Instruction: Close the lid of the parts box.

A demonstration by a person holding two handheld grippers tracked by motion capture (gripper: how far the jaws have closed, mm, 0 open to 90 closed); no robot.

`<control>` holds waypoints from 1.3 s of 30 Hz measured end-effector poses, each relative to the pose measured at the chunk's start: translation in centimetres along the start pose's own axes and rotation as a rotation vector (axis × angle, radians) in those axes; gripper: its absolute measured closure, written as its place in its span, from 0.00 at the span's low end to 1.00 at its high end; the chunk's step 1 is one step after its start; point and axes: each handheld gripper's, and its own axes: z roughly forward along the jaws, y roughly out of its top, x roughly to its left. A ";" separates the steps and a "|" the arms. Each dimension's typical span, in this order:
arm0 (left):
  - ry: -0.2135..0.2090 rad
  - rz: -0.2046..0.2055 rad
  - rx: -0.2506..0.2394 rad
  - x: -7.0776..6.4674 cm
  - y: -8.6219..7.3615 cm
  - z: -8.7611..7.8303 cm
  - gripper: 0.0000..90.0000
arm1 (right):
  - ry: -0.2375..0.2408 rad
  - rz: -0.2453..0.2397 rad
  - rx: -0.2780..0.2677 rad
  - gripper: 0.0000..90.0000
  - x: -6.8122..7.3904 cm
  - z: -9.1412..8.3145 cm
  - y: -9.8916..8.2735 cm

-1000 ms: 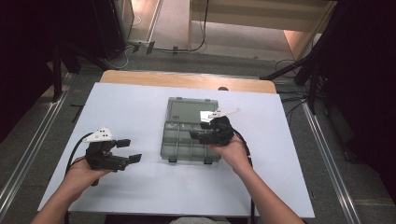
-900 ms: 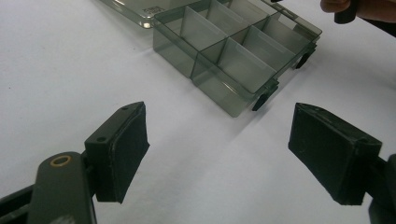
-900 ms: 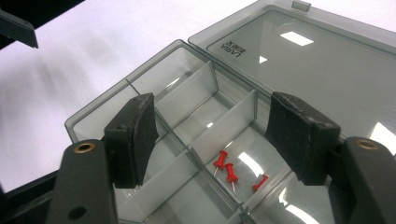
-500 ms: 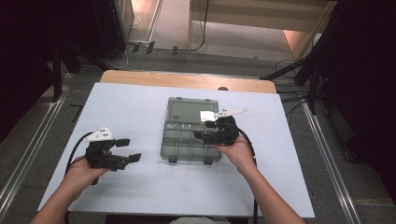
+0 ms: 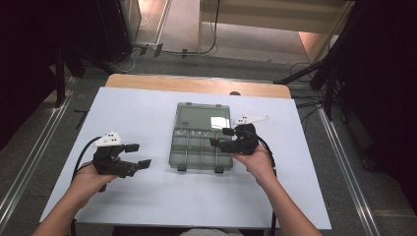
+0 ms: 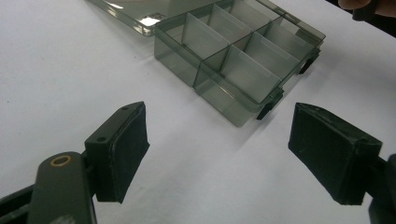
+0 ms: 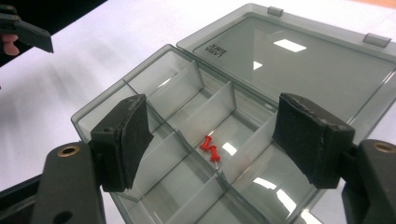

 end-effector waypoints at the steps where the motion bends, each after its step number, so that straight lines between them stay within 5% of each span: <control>1: -0.001 0.000 -0.001 0.0 0.1 0.1 0.22 | 0.001 0.002 -0.002 0.30 0.0 -0.1 0.0; 12: -0.039 -0.060 -0.006 0.2 1.1 0.6 0.21 | -0.029 0.008 0.005 0.30 -0.5 -0.8 -0.5; 30: -0.013 -0.034 -0.020 -0.1 3.1 3.0 0.22 | -0.059 0.040 0.000 0.30 -1.2 -2.1 -1.4; 39: -0.011 -0.060 -0.009 0.3 4.6 4.4 0.22 | -0.076 0.049 0.002 0.31 -1.9 -2.0 -0.7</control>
